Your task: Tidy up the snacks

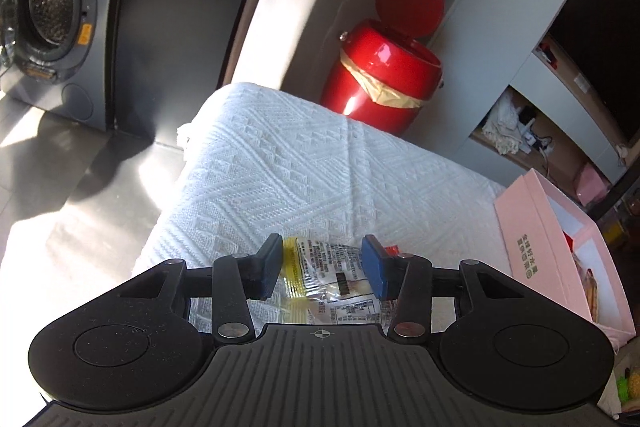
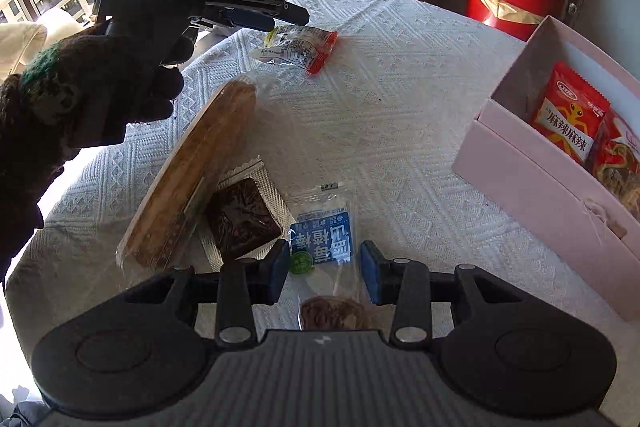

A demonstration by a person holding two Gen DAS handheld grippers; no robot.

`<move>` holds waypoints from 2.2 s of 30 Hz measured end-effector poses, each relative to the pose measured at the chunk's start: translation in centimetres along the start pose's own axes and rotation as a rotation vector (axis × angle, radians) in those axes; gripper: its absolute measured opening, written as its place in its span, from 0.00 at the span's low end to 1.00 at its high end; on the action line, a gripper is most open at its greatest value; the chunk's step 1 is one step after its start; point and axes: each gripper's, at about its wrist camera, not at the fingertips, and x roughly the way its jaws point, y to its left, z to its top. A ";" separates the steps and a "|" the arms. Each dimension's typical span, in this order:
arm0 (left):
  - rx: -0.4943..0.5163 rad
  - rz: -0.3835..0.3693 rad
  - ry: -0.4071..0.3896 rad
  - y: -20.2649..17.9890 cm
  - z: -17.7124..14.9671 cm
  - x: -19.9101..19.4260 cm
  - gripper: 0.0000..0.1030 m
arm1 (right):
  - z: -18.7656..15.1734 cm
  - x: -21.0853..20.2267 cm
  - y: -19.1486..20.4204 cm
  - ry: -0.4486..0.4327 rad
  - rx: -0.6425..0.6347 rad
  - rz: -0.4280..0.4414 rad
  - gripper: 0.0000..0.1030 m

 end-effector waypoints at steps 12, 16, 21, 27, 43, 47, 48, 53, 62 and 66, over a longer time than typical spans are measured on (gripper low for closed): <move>0.094 -0.255 0.225 -5.6 -6.6 -3.7 0.41 | -3.7 -4.6 -1.0 -0.193 -0.063 -0.088 0.51; 0.114 -0.172 0.075 -5.2 -7.2 -8.2 0.41 | -2.6 -4.1 0.0 -0.259 -0.103 -0.107 0.54; 0.139 -0.058 -0.016 -3.7 -9.0 -13.3 0.41 | 0.3 -1.9 0.3 -0.301 -0.070 -0.066 0.59; 0.192 -0.068 0.066 -3.9 -13.8 -15.3 0.41 | 3.9 2.8 1.7 -0.245 -0.209 -0.097 0.59; 0.244 -0.055 0.035 -5.6 -15.2 -15.3 0.46 | -1.6 -1.1 -1.8 -0.133 -0.070 -0.183 0.28; 0.282 -0.077 0.021 -7.0 -14.9 -16.1 0.46 | -3.4 -2.8 -4.4 -0.146 0.018 -0.187 0.28; 0.297 -0.084 0.020 -7.5 -15.0 -16.3 0.46 | -3.8 -3.3 -5.0 -0.158 0.045 -0.186 0.28; 0.399 -0.042 0.057 -9.6 -15.7 -15.8 0.46 | -5.6 -6.0 -7.7 -0.237 0.170 -0.195 0.29; 0.344 -0.079 0.064 -11.2 -15.0 -15.2 0.41 | -11.4 -9.8 -6.5 -0.292 0.143 -0.289 0.50; 0.319 -0.024 0.120 -12.2 -15.3 -13.1 0.41 | -14.4 -10.4 -6.6 -0.308 0.203 -0.364 0.51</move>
